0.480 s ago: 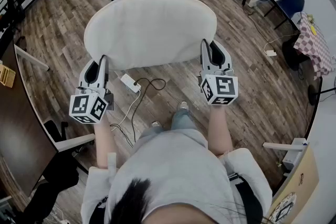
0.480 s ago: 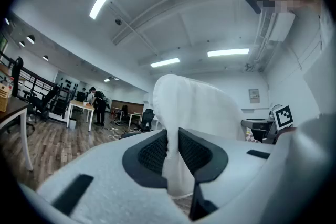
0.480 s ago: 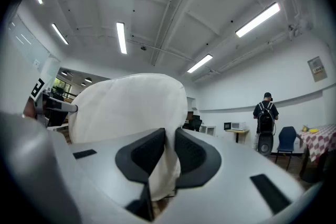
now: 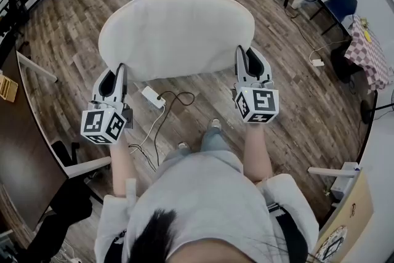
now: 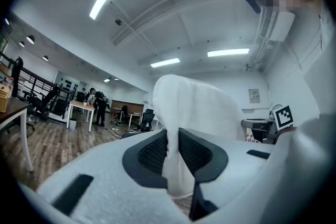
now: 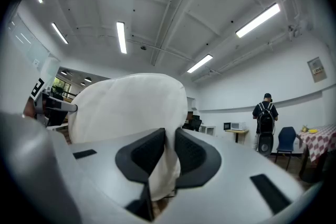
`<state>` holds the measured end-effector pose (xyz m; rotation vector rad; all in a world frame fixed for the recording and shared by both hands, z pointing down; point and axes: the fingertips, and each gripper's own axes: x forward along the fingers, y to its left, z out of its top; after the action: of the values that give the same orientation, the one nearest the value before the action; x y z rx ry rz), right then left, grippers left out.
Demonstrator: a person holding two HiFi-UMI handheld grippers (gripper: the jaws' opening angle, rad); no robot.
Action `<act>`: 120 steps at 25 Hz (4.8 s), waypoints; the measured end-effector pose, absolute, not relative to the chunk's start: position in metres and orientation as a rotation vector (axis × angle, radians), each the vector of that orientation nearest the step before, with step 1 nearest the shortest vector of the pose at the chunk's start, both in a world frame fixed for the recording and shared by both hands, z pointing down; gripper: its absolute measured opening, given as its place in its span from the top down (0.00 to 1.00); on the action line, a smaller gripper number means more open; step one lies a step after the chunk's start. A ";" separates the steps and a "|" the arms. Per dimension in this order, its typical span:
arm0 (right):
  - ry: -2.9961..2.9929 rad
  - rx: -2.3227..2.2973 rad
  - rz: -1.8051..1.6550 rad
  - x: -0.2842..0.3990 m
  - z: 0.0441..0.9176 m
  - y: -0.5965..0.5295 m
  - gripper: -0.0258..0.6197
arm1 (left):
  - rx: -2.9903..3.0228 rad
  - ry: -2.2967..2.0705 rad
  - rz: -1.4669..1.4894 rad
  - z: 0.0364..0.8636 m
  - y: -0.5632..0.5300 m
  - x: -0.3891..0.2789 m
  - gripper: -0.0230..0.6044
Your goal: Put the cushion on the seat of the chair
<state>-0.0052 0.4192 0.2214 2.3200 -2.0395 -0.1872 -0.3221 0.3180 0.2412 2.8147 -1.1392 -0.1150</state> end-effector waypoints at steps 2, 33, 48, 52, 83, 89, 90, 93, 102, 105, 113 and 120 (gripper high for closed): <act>-2.037 2.319 -0.186 -0.006 0.222 0.418 0.88 | 2.815 -1.139 -0.115 0.242 0.317 -0.323 0.87; -2.140 2.226 -0.111 0.117 0.233 0.207 0.87 | 2.725 -1.264 -0.106 0.256 0.140 -0.209 0.87; -2.236 2.199 -0.042 0.184 0.243 0.132 0.87 | 2.703 -1.340 -0.075 0.254 0.084 -0.147 0.87; -2.243 2.192 -0.033 0.186 0.247 0.116 0.87 | 2.693 -1.348 -0.071 0.258 0.066 -0.145 0.87; -2.096 2.234 0.111 0.196 0.281 -0.178 0.87 | 2.631 -1.190 0.002 0.304 -0.244 -0.132 0.87; -2.051 2.228 0.201 0.194 0.307 -0.207 0.87 | 2.591 -1.154 0.053 0.328 -0.273 -0.134 0.87; -2.044 2.225 0.218 0.194 0.312 -0.210 0.87 | 2.582 -1.150 0.065 0.333 -0.276 -0.134 0.87; -2.021 2.211 0.279 0.196 0.332 -0.219 0.87 | 2.546 -1.139 0.103 0.352 -0.282 -0.133 0.87; -1.961 2.118 0.499 0.211 0.402 -0.231 0.87 | 2.403 -1.129 0.229 0.413 -0.279 -0.122 0.87; -1.948 2.065 0.556 0.216 0.425 -0.236 0.87 | 2.347 -1.144 0.265 0.435 -0.277 -0.117 0.87; -1.941 1.909 0.641 0.222 0.480 -0.254 0.87 | 2.199 -1.198 0.330 0.488 -0.269 -0.112 0.87; -1.938 1.791 0.694 0.227 0.526 -0.271 0.87 | 2.080 -1.245 0.367 0.533 -0.265 -0.108 0.87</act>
<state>0.2266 -0.2708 0.5264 1.7908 -1.9379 0.6943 -0.1076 -0.2655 0.5333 2.0799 -1.2445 0.3670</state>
